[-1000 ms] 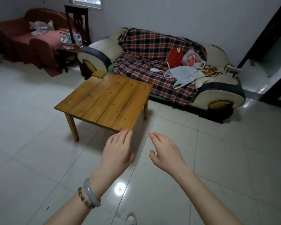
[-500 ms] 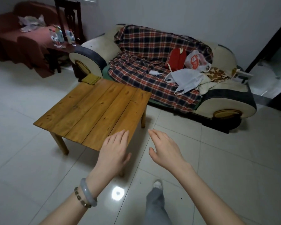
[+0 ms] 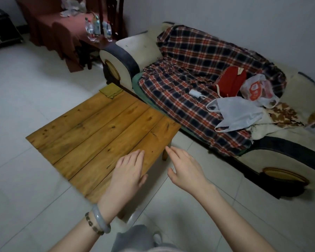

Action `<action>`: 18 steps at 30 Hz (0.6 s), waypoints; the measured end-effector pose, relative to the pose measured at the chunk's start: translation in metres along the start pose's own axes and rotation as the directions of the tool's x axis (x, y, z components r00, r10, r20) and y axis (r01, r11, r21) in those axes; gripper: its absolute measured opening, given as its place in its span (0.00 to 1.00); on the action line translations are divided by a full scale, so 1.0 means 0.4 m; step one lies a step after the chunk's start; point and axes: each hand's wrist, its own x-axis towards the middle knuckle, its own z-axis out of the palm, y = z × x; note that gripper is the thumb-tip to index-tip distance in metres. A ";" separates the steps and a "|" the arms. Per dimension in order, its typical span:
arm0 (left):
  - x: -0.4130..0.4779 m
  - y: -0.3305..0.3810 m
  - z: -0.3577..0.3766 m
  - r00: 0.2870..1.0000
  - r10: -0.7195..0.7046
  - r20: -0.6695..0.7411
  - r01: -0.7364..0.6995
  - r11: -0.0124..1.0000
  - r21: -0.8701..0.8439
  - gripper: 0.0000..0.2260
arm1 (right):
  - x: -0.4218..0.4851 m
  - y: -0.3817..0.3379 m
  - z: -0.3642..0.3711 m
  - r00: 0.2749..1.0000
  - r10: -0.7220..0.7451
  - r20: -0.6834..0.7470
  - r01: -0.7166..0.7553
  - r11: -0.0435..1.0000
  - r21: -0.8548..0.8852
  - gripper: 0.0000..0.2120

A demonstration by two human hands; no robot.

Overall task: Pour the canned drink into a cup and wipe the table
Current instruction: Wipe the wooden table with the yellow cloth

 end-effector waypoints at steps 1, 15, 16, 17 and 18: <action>0.030 0.000 0.003 1.000 -0.016 0.003 0.016 1.000 -0.005 0.33 | 0.032 0.023 0.000 1.000 -0.015 0.011 0.015 1.000 -0.003 0.29; 0.516 -0.143 0.076 0.964 -0.266 0.008 0.266 0.963 -0.033 0.33 | 0.587 0.261 0.043 0.969 -0.205 0.137 0.204 0.979 0.019 0.30; 0.550 -0.161 0.076 0.959 -0.283 0.007 0.283 0.958 -0.047 0.33 | 0.627 0.269 0.043 0.966 -0.216 0.140 0.215 0.976 0.022 0.29; 0.585 -0.180 0.076 0.954 -0.299 0.003 0.299 0.953 -0.055 0.33 | 0.667 0.276 0.043 0.964 -0.225 0.144 0.223 0.974 0.029 0.29; 0.621 -0.199 0.072 0.950 -0.312 -0.005 0.311 0.949 -0.054 0.33 | 0.708 0.283 0.043 0.960 -0.236 0.151 0.233 0.972 0.038 0.29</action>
